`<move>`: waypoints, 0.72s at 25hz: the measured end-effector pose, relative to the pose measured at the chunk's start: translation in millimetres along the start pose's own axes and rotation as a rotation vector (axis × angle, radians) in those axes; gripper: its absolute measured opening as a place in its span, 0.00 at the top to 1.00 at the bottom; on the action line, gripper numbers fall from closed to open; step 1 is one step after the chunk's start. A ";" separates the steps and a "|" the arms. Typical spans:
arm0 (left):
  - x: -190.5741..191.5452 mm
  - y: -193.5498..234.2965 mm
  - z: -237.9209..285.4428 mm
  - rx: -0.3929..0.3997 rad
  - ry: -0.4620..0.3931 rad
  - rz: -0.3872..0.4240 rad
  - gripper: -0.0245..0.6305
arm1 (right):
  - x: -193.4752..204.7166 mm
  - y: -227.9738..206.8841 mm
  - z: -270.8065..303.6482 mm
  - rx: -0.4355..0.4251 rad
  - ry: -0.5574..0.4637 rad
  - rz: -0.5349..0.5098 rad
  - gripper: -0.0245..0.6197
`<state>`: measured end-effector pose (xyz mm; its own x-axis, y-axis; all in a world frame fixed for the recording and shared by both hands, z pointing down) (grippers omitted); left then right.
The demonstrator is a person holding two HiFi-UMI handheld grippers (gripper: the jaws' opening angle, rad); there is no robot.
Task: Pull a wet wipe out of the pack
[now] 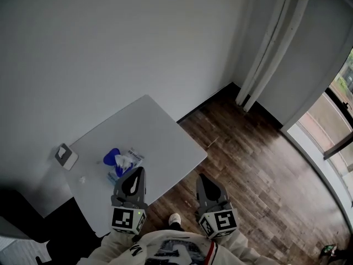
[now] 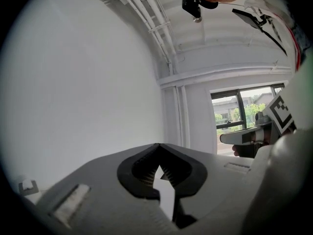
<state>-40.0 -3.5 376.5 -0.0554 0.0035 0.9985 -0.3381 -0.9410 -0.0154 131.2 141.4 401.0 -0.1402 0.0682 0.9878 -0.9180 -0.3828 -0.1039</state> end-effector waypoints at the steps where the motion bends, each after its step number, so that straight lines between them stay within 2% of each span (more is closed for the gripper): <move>1: 1.4 5.0 3.9 -0.001 -0.002 -0.001 0.96 | -1.3 0.5 6.5 -0.001 0.000 -0.002 0.95; 7: 5.2 23.6 20.0 -0.021 -0.005 -0.004 0.96 | -3.7 -2.4 36.7 -0.009 0.018 -0.005 0.95; 18: 11.9 55.7 22.1 -0.155 0.018 -0.032 0.96 | -6.7 5.0 90.7 -0.116 0.033 -0.022 0.95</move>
<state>-38.7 -63.3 388.7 -0.0583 0.0404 0.9975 -0.4806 -0.8769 0.0074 161.3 55.5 404.5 -0.1295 0.1063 0.9859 -0.9576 -0.2715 -0.0965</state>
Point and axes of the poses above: the fingertips, and each gripper's own axes: z forward along the fingers, y to its left, x out of its underside, the point moved 5 cm from there along -z, backward along the fingers, and after that the axes turned 12 degrees about x, right-handed, at the moved point
